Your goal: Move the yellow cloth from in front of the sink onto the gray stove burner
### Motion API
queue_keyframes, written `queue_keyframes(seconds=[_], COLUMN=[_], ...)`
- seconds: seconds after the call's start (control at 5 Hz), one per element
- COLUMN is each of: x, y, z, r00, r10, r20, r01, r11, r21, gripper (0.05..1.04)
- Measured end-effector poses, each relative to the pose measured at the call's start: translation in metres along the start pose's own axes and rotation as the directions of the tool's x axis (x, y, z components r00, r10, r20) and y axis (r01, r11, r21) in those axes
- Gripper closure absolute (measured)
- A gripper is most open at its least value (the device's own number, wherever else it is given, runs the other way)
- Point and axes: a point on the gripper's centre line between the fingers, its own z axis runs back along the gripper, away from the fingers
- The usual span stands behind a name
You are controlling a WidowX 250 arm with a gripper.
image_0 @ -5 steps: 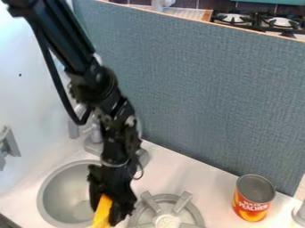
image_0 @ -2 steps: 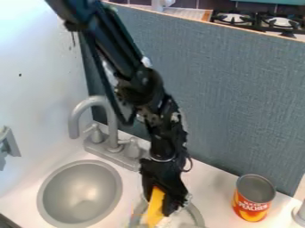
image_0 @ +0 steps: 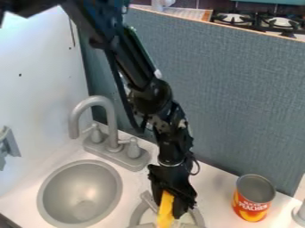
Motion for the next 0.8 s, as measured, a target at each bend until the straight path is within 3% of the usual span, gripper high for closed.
queue_keyframes(seconds=[0.8], x=[0.0041], y=[-0.0015], z=[-0.0114], r00=[0.997], r10=[0.027], r20=[-0.077], r01=[-0.029], r11=[0.999], r21=[-0.027], gripper=[0.362])
